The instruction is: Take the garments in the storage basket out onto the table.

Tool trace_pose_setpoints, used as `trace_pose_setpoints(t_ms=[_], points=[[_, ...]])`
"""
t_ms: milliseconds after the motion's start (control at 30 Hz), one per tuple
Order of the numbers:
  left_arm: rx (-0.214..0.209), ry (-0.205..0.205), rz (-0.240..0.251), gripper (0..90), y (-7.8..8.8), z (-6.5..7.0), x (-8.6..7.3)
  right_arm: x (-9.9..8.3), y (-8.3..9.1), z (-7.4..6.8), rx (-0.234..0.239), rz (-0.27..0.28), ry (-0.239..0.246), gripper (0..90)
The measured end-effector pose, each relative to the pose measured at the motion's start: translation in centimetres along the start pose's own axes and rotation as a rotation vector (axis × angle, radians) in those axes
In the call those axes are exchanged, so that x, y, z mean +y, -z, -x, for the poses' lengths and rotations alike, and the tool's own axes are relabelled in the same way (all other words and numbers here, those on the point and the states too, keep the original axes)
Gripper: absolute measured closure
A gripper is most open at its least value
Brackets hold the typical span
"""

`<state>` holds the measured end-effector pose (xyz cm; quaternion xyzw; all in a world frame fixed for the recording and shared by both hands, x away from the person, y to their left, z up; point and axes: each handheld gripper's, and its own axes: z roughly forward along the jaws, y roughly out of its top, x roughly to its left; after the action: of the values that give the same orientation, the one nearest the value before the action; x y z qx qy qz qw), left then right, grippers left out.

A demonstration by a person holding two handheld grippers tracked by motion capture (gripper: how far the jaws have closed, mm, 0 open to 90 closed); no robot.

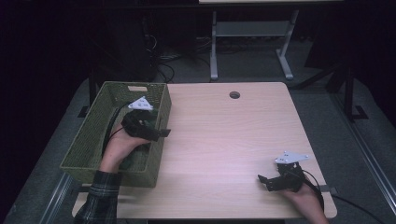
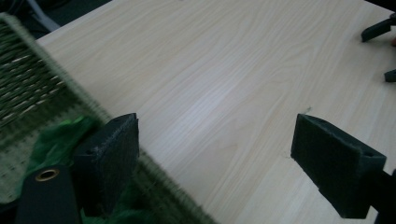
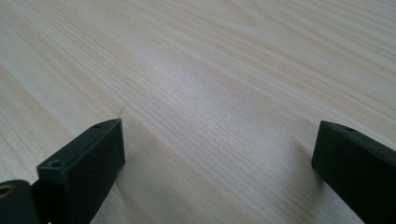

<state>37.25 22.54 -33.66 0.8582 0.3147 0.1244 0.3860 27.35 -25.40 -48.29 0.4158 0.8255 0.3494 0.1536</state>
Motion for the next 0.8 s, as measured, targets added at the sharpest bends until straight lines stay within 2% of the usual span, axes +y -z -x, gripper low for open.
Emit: trace_pose_setpoints(t_ms=[67,400,600,800], points=[[0.012,0.007,0.002,18.2,0.6,-0.6,-0.4,0.0,0.0,0.0,0.0,0.0,0.0,2.2],[0.073,0.055,-0.011,22.5,2.3,-3.0,-2.1,0.0,0.0,0.0,0.0,0.0,0.0,2.2],[0.113,0.077,-0.028,24.9,2.9,-4.2,-3.1,0.0,0.0,0.0,0.0,0.0,0.001,2.3],[0.134,0.104,-0.044,30.2,3.2,-5.4,-4.1,0.0,0.0,0.0,0.0,0.0,0.001,2.3]])
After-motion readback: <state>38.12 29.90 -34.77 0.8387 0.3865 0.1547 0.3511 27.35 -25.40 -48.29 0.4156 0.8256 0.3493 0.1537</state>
